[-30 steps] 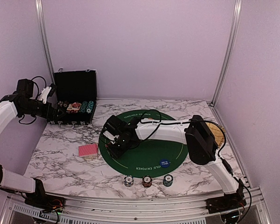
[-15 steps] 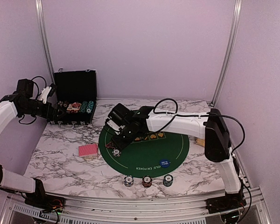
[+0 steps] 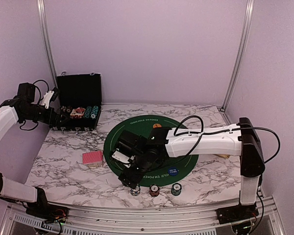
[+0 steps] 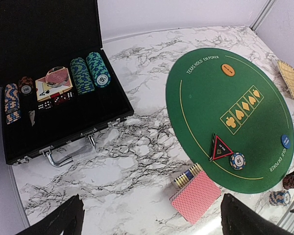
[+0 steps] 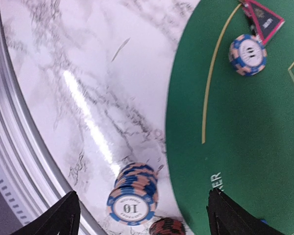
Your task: Distribute texas hold em gaming equipment
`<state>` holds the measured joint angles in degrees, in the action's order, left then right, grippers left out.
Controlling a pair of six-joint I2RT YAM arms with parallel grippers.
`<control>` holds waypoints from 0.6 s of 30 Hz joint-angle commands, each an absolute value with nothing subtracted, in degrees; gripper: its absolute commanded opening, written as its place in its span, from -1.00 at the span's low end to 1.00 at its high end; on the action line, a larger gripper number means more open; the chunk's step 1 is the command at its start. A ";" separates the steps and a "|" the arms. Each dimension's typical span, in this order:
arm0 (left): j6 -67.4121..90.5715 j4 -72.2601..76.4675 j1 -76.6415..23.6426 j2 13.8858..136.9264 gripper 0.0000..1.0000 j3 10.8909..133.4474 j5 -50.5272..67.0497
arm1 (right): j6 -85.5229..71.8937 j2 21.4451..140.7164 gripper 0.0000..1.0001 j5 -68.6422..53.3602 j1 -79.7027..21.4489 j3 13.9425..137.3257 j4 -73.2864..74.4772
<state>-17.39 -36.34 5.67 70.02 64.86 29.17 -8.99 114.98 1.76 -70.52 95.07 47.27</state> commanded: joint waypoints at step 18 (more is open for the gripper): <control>-17.72 -38.05 5.80 68.98 0.98 66.45 30.21 | -8.12 116.00 0.49 -1.56 -72.50 91.20 47.29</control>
<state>-17.39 -36.36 5.67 70.02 64.88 29.54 -8.75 114.89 -1.63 -72.58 90.26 47.64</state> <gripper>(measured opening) 0.989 0.757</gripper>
